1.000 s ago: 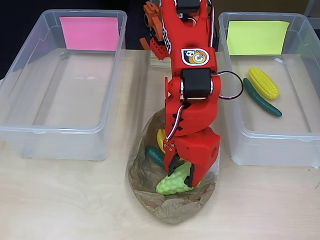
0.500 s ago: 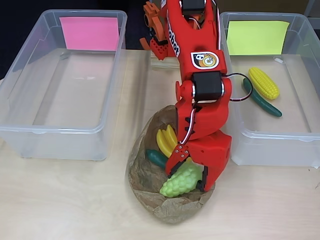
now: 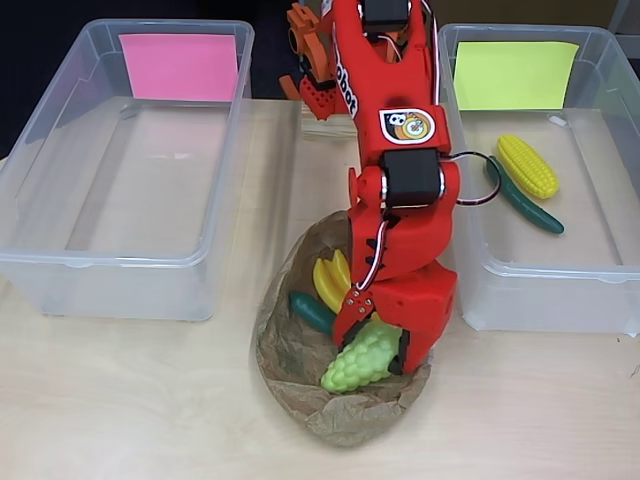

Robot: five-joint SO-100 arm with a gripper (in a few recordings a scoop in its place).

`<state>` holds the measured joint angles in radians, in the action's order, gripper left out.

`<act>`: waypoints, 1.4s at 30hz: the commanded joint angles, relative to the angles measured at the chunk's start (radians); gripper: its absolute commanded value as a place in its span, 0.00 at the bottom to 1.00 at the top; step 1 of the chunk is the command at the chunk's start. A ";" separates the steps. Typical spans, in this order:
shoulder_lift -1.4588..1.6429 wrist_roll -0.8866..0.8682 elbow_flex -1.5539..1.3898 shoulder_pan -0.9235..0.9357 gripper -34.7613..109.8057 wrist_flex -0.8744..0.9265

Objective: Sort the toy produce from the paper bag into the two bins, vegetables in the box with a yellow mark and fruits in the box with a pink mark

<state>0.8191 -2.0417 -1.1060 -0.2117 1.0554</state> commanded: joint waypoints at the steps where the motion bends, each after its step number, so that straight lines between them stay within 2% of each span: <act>1: 0.006 0.021 -0.031 0.014 0.36 0.040; 5: 0.028 0.080 -0.038 0.035 0.29 0.064; 9: 0.101 0.245 -0.035 0.069 0.26 0.120; 22: 0.445 0.773 0.187 0.046 0.27 0.433; 26: 0.683 0.799 0.109 0.072 0.27 0.500; 30: 0.943 0.759 -0.120 0.207 0.27 0.557; 34: 1.157 0.738 -0.331 0.443 0.27 0.635; 37: 1.269 0.746 -0.446 0.635 0.27 0.630; 42: 1.371 0.750 -0.649 0.902 0.27 0.526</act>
<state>2.1154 -1.2824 -1.6644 0.5568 1.6322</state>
